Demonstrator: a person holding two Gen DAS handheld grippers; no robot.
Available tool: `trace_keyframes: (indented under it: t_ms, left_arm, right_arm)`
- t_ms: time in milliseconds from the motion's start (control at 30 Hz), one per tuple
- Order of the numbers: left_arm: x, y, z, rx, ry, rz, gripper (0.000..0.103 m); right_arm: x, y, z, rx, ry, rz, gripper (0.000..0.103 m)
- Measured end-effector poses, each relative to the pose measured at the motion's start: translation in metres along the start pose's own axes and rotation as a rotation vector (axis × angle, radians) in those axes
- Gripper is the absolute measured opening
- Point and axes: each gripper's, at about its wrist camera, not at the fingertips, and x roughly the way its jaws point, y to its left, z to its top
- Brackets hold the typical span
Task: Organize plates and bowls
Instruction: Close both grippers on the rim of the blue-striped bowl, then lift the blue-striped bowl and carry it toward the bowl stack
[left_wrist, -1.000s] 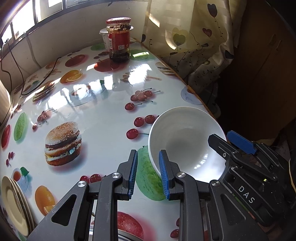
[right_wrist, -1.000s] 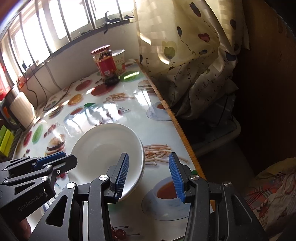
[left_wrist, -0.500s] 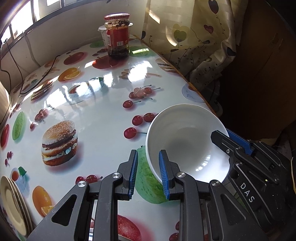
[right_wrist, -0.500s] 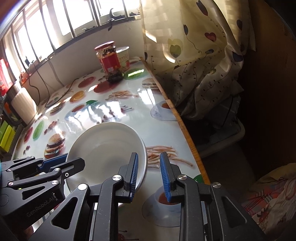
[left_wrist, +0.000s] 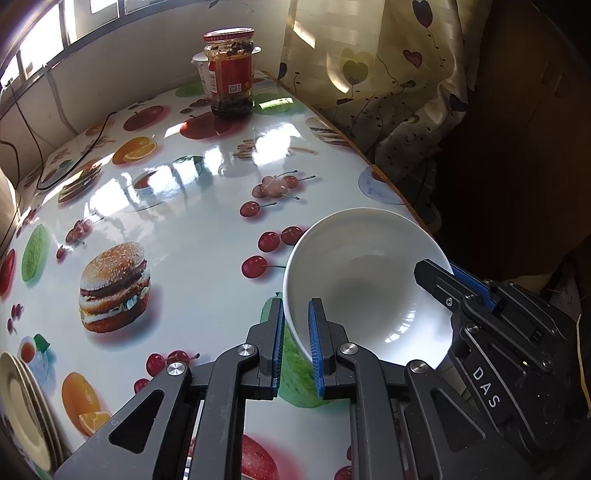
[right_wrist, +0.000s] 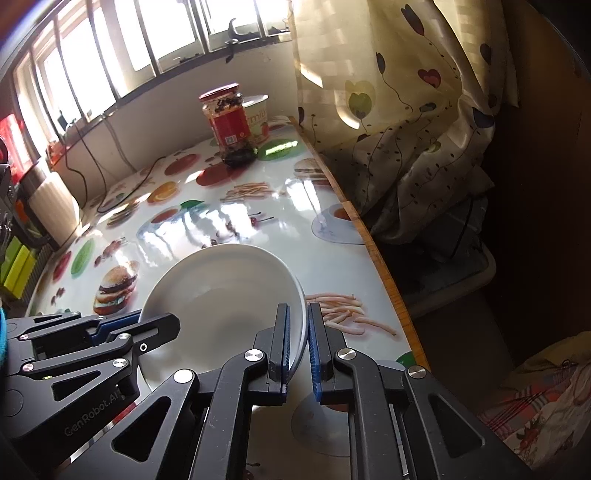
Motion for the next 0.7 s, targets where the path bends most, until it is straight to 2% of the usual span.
trace_keyframes:
  t_ms: [300, 700]
  left_arm:
    - [0.000, 0.005, 0.000, -0.011, 0.009, -0.013, 0.013]
    - [-0.020, 0.010, -0.001, -0.017, -0.042, -0.019, 0.013]
  right_arm:
    - [-0.001, 0.001, 0.000, 0.003, -0.005, -0.011, 0.010]
    - [-0.017, 0.009, 0.002, 0.006, -0.036, -0.002, 0.009]
